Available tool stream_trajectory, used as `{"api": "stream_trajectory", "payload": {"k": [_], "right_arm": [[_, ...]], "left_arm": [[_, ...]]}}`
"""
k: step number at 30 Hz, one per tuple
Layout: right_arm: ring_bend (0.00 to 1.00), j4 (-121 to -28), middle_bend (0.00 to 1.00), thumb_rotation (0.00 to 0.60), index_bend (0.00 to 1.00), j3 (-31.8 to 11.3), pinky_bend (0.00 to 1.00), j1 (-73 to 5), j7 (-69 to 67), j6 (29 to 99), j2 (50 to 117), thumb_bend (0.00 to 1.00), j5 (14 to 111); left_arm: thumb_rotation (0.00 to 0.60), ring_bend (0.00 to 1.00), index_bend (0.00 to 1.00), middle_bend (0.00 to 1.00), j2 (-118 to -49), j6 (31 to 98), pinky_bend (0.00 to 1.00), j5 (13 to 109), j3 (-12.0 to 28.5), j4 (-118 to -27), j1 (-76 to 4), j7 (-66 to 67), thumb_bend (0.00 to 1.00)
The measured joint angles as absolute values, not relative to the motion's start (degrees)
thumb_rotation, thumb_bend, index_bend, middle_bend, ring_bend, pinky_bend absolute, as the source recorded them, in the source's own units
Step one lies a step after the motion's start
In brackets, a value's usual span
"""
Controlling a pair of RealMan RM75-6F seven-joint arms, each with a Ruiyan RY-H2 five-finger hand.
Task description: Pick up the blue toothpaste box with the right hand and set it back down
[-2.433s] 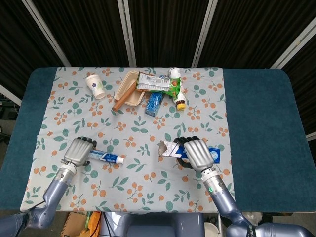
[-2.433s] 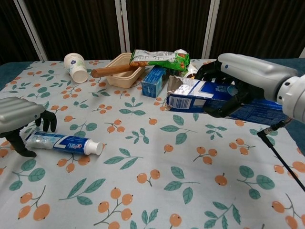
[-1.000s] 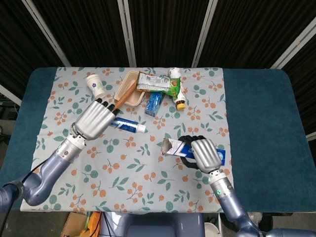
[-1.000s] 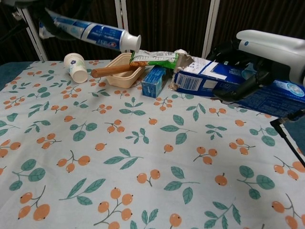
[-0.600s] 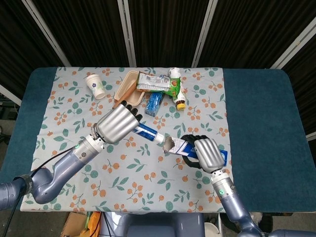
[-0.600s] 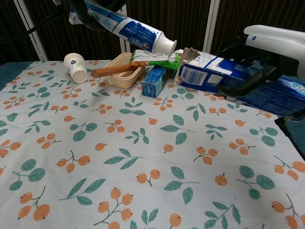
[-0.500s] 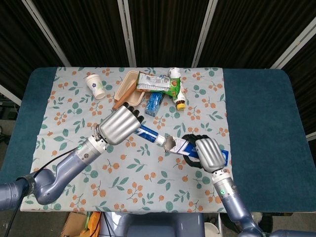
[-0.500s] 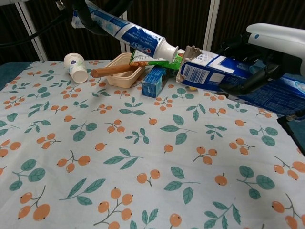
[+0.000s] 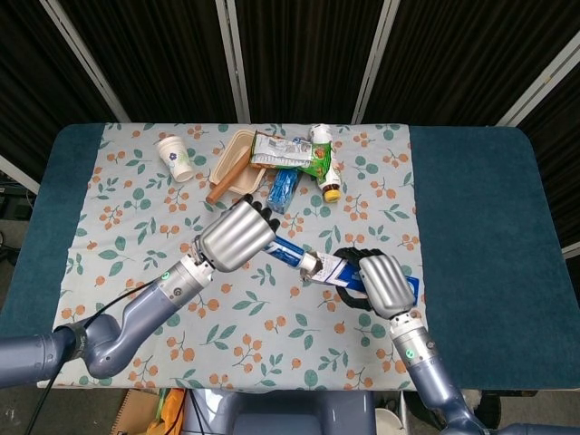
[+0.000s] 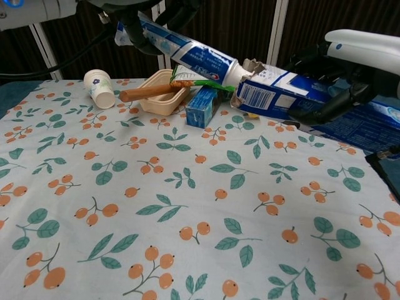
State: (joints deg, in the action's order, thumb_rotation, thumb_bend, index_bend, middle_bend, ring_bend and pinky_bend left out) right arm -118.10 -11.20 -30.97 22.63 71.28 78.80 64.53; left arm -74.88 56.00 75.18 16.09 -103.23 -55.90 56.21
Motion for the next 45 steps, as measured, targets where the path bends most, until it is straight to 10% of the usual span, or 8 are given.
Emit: {"api": "stream_trajectory", "payload": {"k": [14, 31, 45], "right_arm": [[0.43, -119.6, 0.47, 0.600, 0.40, -12.6, 0.39, -30.5, 20.7, 72.5, 78.1, 0.40, 63.4], [0.43, -123.6, 0.47, 0.600, 0.40, -17.9, 0.40, -27.5, 7.4, 75.6, 76.3, 0.41, 61.4], [0.43, -122.8, 0.47, 0.600, 0.40, -19.7, 0.40, -23.6, -2.8, 77.7, 74.4, 0.42, 61.7]], "left_arm": [[0.600, 0.64, 0.70, 0.71, -79.3, 55.7, 0.67, 77.8, 15.5, -101.9, -61.0, 62.4, 0.47], [0.600, 0.35, 0.37, 0.37, -85.3, 55.7, 0.47, 89.5, 18.7, -93.7, -70.3, 60.9, 0.06], [0.600, 0.33, 0.35, 0.35, -86.4, 61.7, 0.46, 89.6, 24.1, -94.4, -71.4, 62.5, 0.03]]}}
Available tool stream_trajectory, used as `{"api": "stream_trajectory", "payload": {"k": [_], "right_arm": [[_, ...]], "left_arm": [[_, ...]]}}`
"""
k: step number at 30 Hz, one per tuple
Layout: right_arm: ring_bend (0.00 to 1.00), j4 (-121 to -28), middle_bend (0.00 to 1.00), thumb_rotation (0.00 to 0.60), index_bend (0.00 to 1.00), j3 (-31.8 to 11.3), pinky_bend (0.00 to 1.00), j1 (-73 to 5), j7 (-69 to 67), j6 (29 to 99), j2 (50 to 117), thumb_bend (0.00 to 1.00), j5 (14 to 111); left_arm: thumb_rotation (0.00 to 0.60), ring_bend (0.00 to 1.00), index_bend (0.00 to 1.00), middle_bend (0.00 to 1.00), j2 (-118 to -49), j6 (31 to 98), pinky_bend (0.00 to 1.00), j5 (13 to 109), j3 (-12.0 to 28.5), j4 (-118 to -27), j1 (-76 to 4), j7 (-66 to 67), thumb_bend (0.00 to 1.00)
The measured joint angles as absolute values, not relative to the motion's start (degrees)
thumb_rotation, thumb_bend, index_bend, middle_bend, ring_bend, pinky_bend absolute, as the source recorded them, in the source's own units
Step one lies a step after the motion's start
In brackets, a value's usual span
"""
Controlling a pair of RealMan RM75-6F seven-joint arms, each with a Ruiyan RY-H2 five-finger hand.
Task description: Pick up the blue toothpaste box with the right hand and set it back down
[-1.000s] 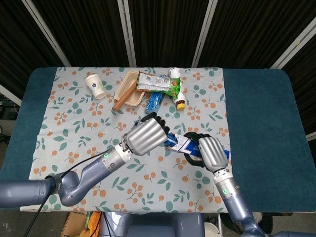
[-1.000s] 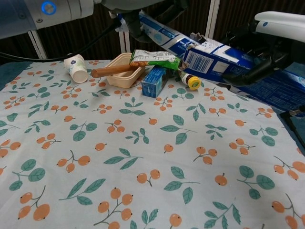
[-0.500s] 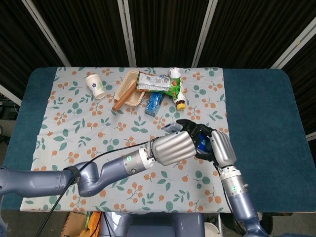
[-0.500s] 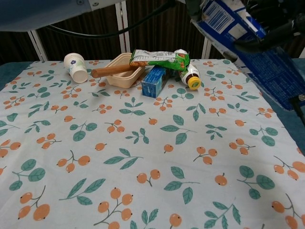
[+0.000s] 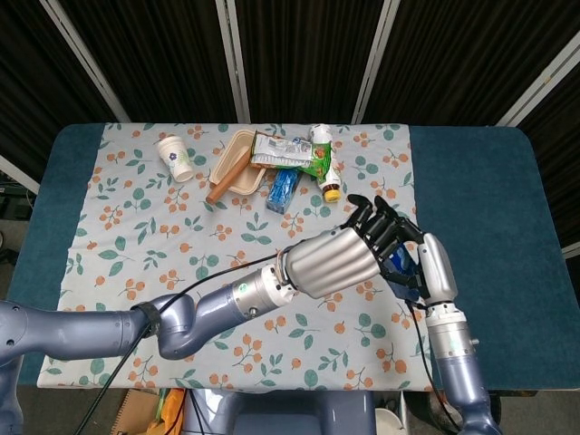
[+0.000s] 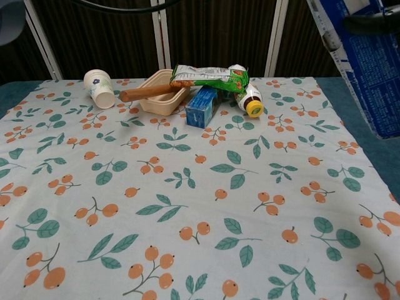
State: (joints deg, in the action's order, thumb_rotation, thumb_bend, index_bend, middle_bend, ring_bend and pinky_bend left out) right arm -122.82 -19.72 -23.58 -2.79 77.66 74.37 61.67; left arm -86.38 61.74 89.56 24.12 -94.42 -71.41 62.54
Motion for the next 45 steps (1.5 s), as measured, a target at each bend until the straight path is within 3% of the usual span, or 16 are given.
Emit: {"api": "stream_trajectory", "payload": {"k": [7, 13, 19, 26, 29, 42, 45], "right_arm": [[0.43, -121.4, 0.47, 0.600, 0.40, -20.3, 0.41, -22.4, -6.9, 78.3, 74.7, 0.43, 61.7], [0.43, -120.1, 0.47, 0.600, 0.40, -21.8, 0.41, -20.9, -12.8, 80.0, 74.9, 0.43, 63.4], [0.43, -118.7, 0.47, 0.600, 0.40, -20.9, 0.41, -20.0, -12.3, 79.9, 73.2, 0.43, 66.5], [0.43, -115.1, 0.47, 0.600, 0.40, -15.3, 0.41, -20.2, -3.0, 77.8, 72.7, 0.43, 71.1], [0.43, -113.0, 0.47, 0.600, 0.40, -13.0, 0.41, -20.6, 2.5, 76.9, 73.5, 0.44, 72.2], [0.43, -105.9, 0.47, 0.600, 0.40, -5.8, 0.41, -23.5, 29.7, 73.8, 84.2, 0.45, 72.6], [0.39, -103.7, 0.46, 0.600, 0.34, -4.6, 0.41, -24.2, 36.8, 73.7, 88.6, 0.45, 72.0]], "left_arm": [[0.600, 0.33, 0.35, 0.35, -85.9, 65.6, 0.46, 90.6, 25.5, -97.1, -70.9, 60.0, 0.03], [0.600, 0.33, 0.35, 0.35, -83.1, 71.0, 0.46, 92.0, 23.0, -101.7, -65.2, 58.1, 0.03], [0.600, 0.33, 0.35, 0.35, -76.9, 77.7, 0.46, 93.8, 15.3, -104.9, -54.1, 55.2, 0.03], [0.600, 0.33, 0.33, 0.34, -71.2, 87.7, 0.46, 93.9, 3.7, -103.9, -38.0, 46.6, 0.03], [0.600, 0.33, 0.32, 0.32, -70.4, 91.2, 0.46, 93.1, 0.5, -102.1, -32.2, 40.9, 0.03], [0.600, 0.31, 0.28, 0.28, -69.5, 99.4, 0.42, 91.4, -8.2, -90.3, -17.4, 20.0, 0.03], [0.600, 0.29, 0.27, 0.26, -69.8, 100.3, 0.41, 92.6, -8.4, -88.5, -16.2, 18.0, 0.03]]}}
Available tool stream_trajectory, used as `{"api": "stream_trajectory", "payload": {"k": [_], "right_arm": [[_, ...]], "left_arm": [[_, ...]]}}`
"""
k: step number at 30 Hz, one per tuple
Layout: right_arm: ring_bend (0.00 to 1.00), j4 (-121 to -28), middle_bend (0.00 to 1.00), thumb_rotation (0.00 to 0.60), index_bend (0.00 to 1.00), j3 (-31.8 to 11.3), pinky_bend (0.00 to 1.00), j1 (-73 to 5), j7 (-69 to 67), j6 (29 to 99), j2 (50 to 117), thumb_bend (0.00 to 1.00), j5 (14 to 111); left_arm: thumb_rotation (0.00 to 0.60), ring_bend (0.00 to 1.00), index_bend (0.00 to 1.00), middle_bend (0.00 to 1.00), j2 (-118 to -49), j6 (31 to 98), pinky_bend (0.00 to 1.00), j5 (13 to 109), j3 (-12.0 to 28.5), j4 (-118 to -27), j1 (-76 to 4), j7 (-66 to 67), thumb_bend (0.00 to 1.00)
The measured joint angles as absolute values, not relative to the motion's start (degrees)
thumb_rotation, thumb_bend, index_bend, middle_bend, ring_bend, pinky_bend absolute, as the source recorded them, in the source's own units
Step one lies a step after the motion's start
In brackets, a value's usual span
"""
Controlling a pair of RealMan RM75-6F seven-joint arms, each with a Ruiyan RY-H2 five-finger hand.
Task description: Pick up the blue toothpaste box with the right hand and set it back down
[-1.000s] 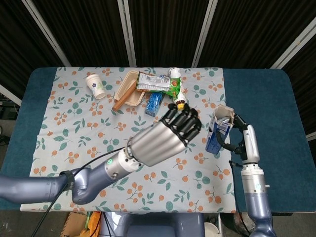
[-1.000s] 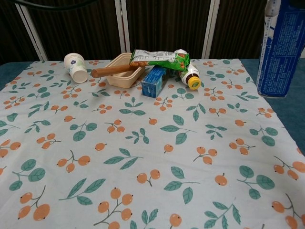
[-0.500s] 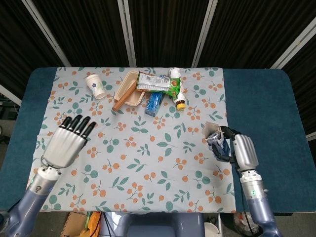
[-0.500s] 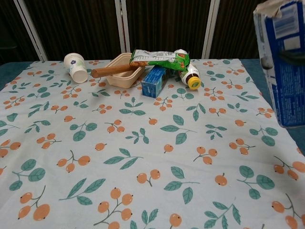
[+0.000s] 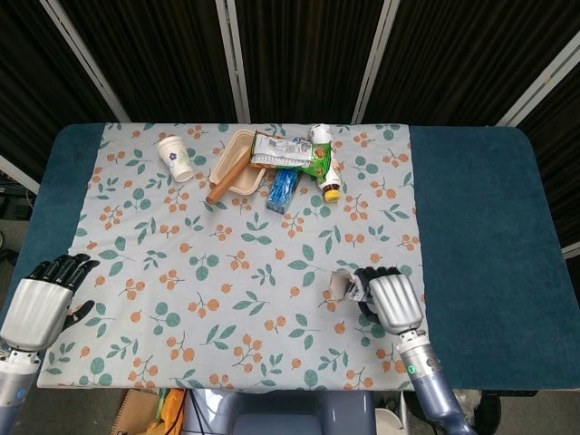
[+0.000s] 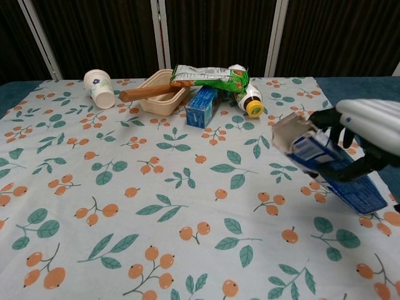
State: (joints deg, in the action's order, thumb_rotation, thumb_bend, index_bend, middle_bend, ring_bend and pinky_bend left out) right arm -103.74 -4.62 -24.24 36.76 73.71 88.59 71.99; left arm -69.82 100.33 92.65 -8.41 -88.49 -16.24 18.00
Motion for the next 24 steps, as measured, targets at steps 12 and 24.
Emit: {"api": "stream_trajectory", "payload": {"k": [12, 24], "right_arm": [[0.04, -100.4, 0.11, 0.600, 0.00, -3.5, 0.26, -26.2, 45.4, 72.5, 101.4, 0.32, 68.9], [0.00, -107.6, 0.06, 0.600, 0.00, -2.7, 0.11, -24.1, 45.3, 76.6, 91.1, 0.32, 72.3]], "left_arm": [[0.600, 0.17, 0.18, 0.14, -70.4, 97.7, 0.29, 91.9, -7.1, -87.9, -14.1, 14.7, 0.03], [0.600, 0.07, 0.09, 0.03, -69.5, 97.0, 0.18, 92.2, -6.6, -89.4, -11.5, 14.1, 0.01]]}}
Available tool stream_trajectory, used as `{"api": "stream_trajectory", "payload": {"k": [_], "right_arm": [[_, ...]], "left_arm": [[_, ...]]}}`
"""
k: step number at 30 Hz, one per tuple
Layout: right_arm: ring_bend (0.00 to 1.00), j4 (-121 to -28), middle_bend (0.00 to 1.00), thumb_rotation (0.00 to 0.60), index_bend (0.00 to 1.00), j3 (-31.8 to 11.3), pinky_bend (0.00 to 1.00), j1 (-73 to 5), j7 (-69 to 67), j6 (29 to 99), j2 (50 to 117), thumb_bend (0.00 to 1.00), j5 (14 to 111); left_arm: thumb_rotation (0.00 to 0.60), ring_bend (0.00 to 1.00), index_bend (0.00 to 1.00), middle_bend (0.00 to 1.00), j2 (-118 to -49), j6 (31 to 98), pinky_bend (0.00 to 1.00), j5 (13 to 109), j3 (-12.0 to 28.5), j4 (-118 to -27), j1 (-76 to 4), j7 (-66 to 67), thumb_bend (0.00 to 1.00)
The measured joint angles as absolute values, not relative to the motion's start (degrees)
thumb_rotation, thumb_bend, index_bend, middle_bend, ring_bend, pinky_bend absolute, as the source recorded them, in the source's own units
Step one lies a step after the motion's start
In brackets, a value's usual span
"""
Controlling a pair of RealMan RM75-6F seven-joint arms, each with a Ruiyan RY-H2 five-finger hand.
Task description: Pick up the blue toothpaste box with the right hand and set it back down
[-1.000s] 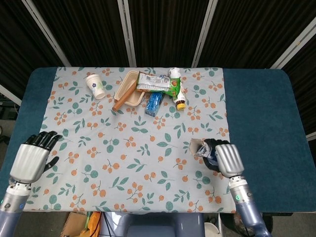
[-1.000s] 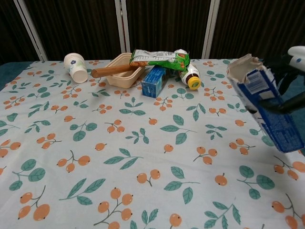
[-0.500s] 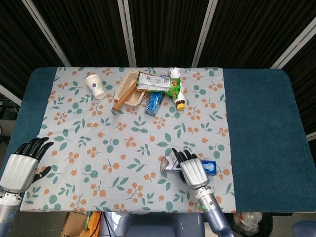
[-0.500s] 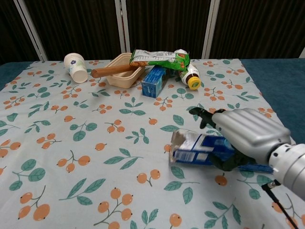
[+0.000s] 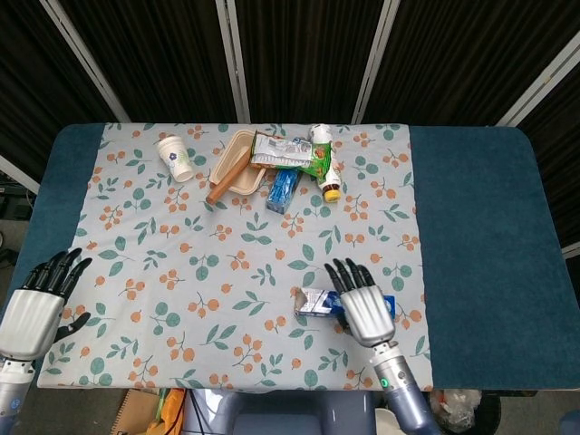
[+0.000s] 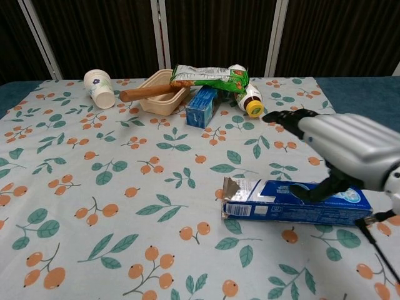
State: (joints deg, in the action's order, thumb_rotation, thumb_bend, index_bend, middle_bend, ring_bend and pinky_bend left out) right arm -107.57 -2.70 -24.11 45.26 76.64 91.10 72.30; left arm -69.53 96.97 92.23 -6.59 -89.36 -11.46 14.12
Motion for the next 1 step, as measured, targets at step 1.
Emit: {"api": "stream_trajectory", "payload": {"k": [1], "right_arm": [[0.00, -107.7, 0.05, 0.600, 0.00, -2.1, 0.10, -23.6, 44.8, 77.1, 89.2, 0.32, 73.0]], "left_arm": [[0.600, 0.07, 0.08, 0.02, -69.5, 97.0, 0.17, 92.3, -6.6, -89.5, -11.3, 13.9, 0.01]]}}
